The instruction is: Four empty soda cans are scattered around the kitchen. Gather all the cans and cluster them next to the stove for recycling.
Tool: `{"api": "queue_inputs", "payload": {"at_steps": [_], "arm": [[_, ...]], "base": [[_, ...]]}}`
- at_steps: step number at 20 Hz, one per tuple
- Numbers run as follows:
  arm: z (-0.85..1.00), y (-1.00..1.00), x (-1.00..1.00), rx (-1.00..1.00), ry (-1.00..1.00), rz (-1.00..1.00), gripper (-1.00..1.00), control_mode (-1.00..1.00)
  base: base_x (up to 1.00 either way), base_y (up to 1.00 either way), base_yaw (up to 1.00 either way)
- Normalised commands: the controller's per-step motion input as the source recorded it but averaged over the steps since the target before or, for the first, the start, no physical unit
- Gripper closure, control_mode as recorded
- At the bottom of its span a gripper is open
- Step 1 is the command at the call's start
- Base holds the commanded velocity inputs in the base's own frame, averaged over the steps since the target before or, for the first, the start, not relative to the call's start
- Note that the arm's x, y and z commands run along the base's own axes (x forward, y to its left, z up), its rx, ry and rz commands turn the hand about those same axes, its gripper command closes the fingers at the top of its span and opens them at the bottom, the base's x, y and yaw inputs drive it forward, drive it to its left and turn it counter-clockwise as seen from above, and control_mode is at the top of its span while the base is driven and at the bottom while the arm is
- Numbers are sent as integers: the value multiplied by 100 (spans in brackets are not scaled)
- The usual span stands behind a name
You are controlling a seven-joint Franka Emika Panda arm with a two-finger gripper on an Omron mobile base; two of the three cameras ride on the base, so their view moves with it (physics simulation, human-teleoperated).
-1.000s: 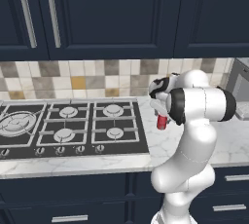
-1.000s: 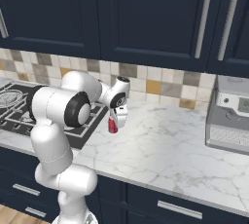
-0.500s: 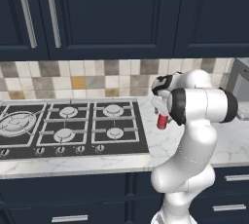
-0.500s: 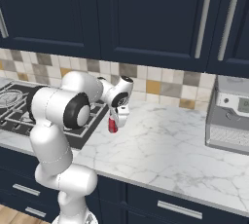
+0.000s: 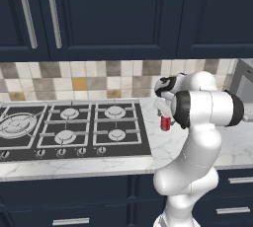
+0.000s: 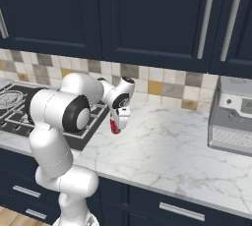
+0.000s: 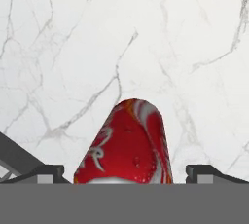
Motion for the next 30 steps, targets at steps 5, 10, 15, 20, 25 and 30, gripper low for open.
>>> {"api": "queue_inputs", "payload": {"at_steps": [5, 10, 15, 20, 25, 30], "arm": [[1, 5, -2, 0, 0, 0, -100, -100], [3, 5, -4, 0, 0, 0, -100, -100], [4, 1, 0, 0, 0, 0, -100, -100], [3, 0, -5, 0, 0, 0, -100, -100], [0, 6, -17, 0, 0, 0, -100, -100], [1, 14, -13, 1, 0, 0, -100, -100]], "base": [[0, 0, 0], [0, 0, 0], [0, 0, 0], [0, 0, 0], [0, 0, 0], [0, 0, 0]]}}
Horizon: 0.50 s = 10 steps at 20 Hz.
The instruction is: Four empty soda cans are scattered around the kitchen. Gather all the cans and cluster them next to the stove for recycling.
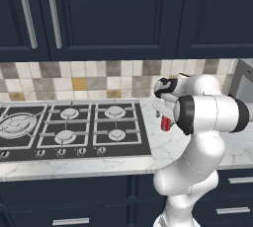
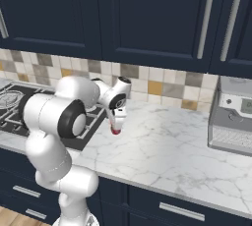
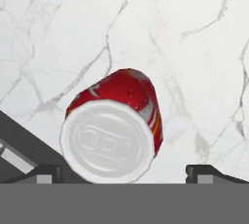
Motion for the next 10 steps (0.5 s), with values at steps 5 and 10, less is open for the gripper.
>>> {"api": "queue_inputs", "payload": {"at_steps": [5, 10], "arm": [[5, 13, -16, 3, 2, 0, -100, -100], [0, 9, -28, 0, 3, 0, -100, -100]], "base": [[0, 0, 0], [0, 0, 0]]}}
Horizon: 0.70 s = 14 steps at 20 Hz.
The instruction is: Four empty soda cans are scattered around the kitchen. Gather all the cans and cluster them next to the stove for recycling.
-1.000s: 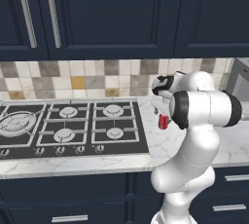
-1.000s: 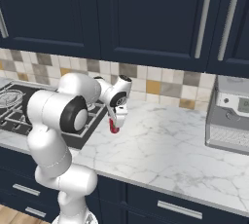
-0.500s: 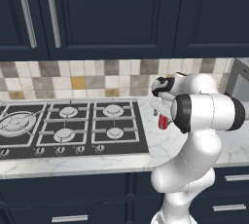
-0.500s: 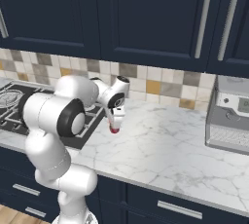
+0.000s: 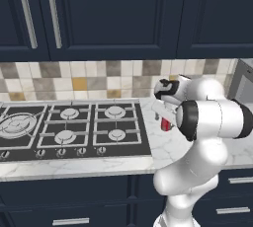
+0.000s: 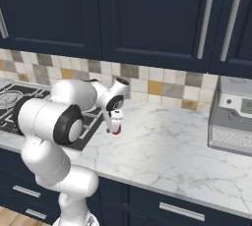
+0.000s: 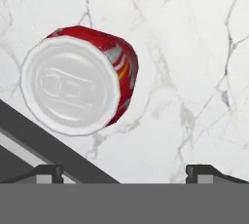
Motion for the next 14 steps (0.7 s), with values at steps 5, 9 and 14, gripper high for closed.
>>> {"api": "queue_inputs", "payload": {"at_steps": [5, 9, 14], "arm": [[0, 4, -32, 0, 0, 0, -100, -100], [6, 0, -33, -2, 0, 0, -100, -100], [17, 0, -28, -11, 0, 0, -100, -100]], "base": [[0, 0, 0], [0, 0, 0], [0, 0, 0]]}}
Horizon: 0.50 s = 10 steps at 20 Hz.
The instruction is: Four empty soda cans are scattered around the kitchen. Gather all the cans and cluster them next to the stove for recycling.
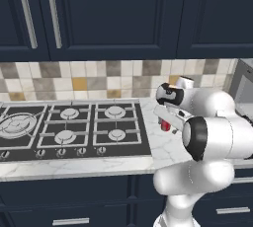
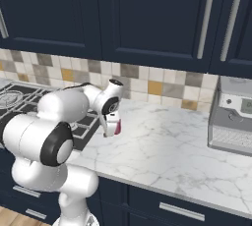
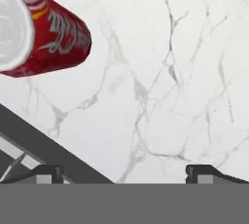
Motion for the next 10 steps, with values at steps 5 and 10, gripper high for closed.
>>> {"api": "queue_inputs", "payload": {"at_steps": [5, 10], "arm": [[21, -2, -26, -16, 5, 1, -100, -100], [15, -12, -30, -3, 6, 5, -100, -100]], "base": [[0, 0, 0], [0, 0, 0]]}}
